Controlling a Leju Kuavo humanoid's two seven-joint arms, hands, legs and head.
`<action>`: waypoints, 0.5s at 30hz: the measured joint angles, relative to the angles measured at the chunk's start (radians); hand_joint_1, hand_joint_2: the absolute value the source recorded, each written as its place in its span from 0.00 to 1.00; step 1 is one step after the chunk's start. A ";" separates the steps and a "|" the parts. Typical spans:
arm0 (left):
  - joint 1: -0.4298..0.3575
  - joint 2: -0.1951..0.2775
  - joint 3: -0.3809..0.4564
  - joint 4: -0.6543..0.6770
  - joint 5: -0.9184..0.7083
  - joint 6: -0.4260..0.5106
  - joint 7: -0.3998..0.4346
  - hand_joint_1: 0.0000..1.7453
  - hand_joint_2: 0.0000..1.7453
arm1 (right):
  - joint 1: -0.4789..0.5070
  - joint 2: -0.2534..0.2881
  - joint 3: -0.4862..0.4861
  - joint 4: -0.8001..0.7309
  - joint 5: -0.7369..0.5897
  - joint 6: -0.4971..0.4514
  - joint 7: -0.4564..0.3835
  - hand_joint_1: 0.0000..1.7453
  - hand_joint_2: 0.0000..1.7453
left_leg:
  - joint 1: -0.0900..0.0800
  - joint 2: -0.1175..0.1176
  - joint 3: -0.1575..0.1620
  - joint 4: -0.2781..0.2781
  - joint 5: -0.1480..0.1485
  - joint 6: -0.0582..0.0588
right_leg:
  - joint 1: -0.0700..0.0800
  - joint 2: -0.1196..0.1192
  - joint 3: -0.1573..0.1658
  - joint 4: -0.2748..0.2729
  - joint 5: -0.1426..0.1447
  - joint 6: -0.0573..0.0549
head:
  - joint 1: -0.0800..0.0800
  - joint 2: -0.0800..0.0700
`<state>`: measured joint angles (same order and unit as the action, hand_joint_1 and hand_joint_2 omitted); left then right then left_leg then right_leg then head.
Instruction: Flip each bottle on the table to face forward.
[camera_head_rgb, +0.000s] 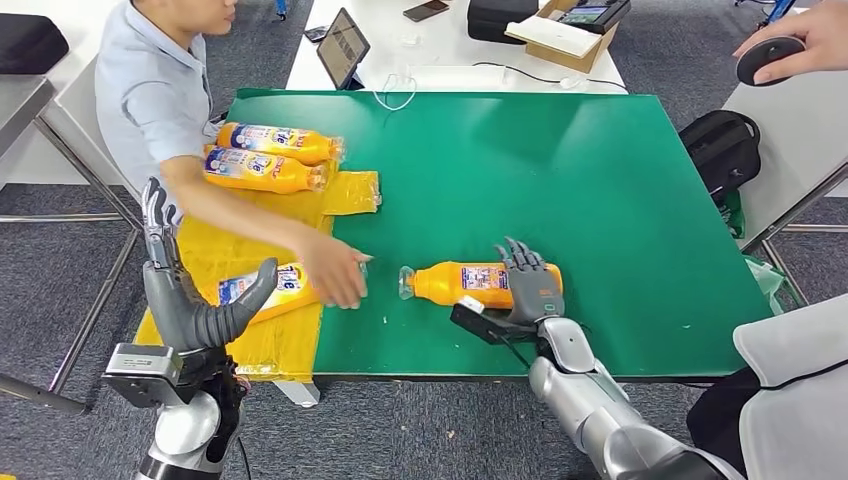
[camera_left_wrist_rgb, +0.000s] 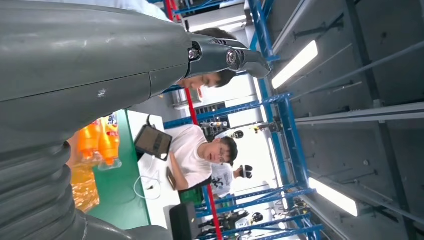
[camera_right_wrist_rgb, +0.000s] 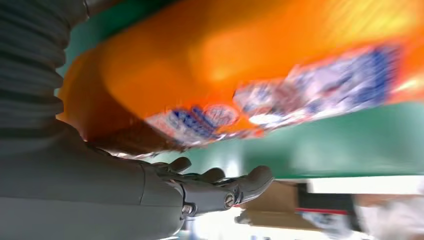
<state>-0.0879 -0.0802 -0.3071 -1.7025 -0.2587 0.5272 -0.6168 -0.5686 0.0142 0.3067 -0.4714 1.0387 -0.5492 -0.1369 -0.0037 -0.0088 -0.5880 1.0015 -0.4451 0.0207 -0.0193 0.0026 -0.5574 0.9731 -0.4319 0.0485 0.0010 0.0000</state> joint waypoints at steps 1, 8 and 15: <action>0.001 0.000 0.000 0.000 -0.004 -0.003 0.005 0.00 1.00 | -0.007 0.000 0.007 0.005 0.019 0.001 0.034 0.00 1.00 | 0.000 0.000 0.000 0.000 0.000 0.000 | 0.000 0.000 0.000 0.000 0.000 0.000 | 0.000 0.000; 0.036 0.000 0.002 -0.014 -0.051 -0.016 0.030 0.00 1.00 | -0.020 -0.009 0.034 0.011 0.095 0.026 0.135 0.00 1.00 | 0.000 0.000 0.000 0.000 0.000 0.000 | 0.000 0.000 0.000 0.000 0.000 0.000 | 0.000 0.000; 0.038 0.000 0.002 -0.010 -0.054 -0.026 0.038 0.00 1.00 | -0.030 -0.014 0.015 0.014 0.010 0.126 0.075 0.42 1.00 | 0.000 0.000 0.001 0.000 0.000 0.000 | 0.000 0.000 0.001 0.000 0.000 0.000 | 0.000 0.000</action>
<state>-0.0501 -0.0801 -0.3052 -1.7126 -0.3130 0.5016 -0.5791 -0.5989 0.0007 0.3221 -0.4573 1.0483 -0.4234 -0.0621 -0.0037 -0.0088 -0.5866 1.0015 -0.4451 0.0207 -0.0194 0.0026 -0.5565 0.9729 -0.4319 0.0484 0.0011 0.0000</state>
